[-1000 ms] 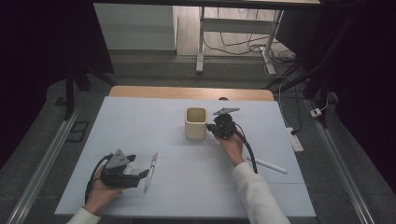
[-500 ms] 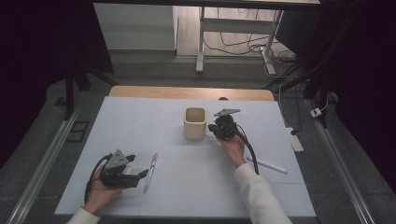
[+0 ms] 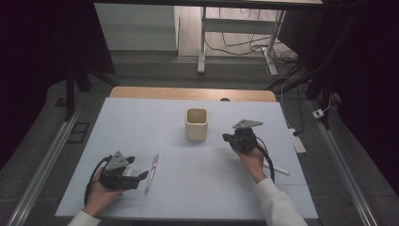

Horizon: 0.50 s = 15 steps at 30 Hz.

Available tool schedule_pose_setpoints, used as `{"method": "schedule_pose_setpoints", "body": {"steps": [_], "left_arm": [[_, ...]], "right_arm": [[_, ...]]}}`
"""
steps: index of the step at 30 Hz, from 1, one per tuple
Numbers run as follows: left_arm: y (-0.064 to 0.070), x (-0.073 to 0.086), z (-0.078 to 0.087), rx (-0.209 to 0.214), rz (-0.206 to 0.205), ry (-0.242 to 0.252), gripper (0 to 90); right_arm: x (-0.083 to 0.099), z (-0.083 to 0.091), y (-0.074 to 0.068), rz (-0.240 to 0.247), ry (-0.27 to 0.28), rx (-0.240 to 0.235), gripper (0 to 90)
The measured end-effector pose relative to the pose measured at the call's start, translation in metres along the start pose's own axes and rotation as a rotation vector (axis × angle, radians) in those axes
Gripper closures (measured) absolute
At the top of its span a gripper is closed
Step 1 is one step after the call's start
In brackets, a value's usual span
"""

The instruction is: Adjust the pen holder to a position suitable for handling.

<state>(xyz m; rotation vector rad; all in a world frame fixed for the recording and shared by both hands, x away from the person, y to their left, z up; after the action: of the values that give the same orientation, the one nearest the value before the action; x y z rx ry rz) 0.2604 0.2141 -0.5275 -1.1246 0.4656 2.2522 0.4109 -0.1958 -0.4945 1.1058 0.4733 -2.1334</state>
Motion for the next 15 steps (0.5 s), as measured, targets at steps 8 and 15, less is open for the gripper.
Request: {"method": "schedule_pose_setpoints", "body": {"steps": [8,15], "left_arm": [[0.000,0.001,0.000,-0.002,0.003,0.000,20.7],[-0.002,0.002,0.002,-0.004,0.014,0.005,20.8]], "right_arm": [[0.020,0.033,-0.002,0.006,0.041,-0.021,89.0],[0.039,0.058,0.000,0.009,0.081,-0.040,76.3]]}}
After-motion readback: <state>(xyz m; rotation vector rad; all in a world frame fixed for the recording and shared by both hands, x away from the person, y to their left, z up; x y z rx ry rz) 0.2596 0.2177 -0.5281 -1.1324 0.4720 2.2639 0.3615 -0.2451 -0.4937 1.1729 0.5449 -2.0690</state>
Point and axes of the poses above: each handheld gripper's, and its own axes: z roughly backward along the jaws, x roughly out of its underside, y roughly to its right, the point moved 1 cm from there along -z, roughly forward along the jaws, and after that the axes turned 3 degrees about y, right-handed, at the moved point
